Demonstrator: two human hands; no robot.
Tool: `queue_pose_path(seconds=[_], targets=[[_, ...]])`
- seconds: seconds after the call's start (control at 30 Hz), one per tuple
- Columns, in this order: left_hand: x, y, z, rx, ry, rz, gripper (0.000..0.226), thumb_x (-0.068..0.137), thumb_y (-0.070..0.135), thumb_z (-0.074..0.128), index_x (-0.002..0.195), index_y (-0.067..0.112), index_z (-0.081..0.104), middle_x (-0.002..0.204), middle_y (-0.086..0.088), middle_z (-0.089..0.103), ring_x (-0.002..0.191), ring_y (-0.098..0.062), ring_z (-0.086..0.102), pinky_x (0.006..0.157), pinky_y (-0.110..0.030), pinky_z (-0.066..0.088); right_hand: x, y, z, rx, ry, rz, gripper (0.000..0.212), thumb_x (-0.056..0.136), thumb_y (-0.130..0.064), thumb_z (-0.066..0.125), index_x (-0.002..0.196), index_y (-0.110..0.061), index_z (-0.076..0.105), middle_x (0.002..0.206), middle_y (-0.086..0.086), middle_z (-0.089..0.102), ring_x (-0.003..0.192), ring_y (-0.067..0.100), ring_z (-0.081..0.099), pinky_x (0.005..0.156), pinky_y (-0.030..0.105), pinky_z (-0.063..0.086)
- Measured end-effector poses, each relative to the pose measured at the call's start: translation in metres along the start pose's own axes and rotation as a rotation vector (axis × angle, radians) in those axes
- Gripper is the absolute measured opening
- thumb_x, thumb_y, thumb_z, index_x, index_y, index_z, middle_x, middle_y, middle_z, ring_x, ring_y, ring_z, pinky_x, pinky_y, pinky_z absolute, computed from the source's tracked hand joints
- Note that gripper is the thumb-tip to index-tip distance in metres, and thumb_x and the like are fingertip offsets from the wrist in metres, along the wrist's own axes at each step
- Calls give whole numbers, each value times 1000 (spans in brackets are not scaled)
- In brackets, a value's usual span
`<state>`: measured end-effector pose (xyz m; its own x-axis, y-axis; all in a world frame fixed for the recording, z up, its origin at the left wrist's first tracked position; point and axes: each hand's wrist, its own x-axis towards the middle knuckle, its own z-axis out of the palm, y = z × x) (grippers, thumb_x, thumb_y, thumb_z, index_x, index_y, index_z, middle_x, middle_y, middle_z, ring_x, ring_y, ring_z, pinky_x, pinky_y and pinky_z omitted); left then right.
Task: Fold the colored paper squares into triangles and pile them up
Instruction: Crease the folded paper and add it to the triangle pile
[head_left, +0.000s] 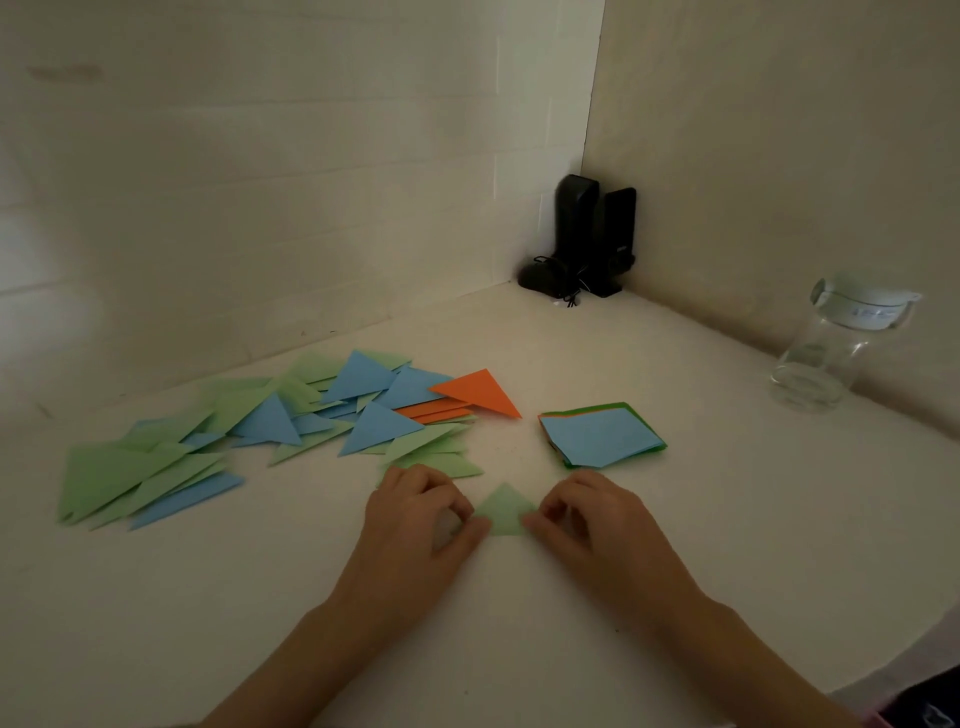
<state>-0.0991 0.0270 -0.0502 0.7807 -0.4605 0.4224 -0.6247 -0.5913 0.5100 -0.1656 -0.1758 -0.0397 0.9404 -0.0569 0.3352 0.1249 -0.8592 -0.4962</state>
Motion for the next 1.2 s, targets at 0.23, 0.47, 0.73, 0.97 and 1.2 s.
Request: queue_pose_path(seconds=[0.23,0.47,0.73,0.97,1.2], targets=[[6,1,15,273,53,32,36,82,59,42,72,27,55,82,9,45,81,-17,45,66,-32,39,2,-6,11,-127,61,55,38,76,-65,40,71,-30,52,75,-11,47,64,8,48,58,28,43],[10,-1,9,217,17,-52,34,75,68,42,67,35,43,79,12,43,81,-14,41,67,-30,38,8,-15,3,-90,-76,204,24,81,-54,59,81,-33,48,88,-13,47,80,6,50,74,27,42],[13,-2,-7,18,-114,-153,28,72,61,62,68,35,52,86,16,49,91,-8,40,80,-24,37,15,-8,-10,192,-145,294,27,74,-32,75,86,-28,52,78,-11,58,59,2,45,59,18,38],[11,2,-22,-32,-153,-172,8,82,30,69,84,33,62,90,16,53,90,1,45,73,-8,32,9,-7,-18,301,-129,278,19,74,-16,75,81,-20,58,79,2,64,57,-1,46,58,9,38],[1,43,-6,134,-95,-91,21,92,36,54,109,23,54,110,8,46,89,-9,51,74,-20,40,7,-11,-16,262,-128,289,16,77,-18,73,79,-24,59,68,-10,55,58,-4,46,57,8,38]])
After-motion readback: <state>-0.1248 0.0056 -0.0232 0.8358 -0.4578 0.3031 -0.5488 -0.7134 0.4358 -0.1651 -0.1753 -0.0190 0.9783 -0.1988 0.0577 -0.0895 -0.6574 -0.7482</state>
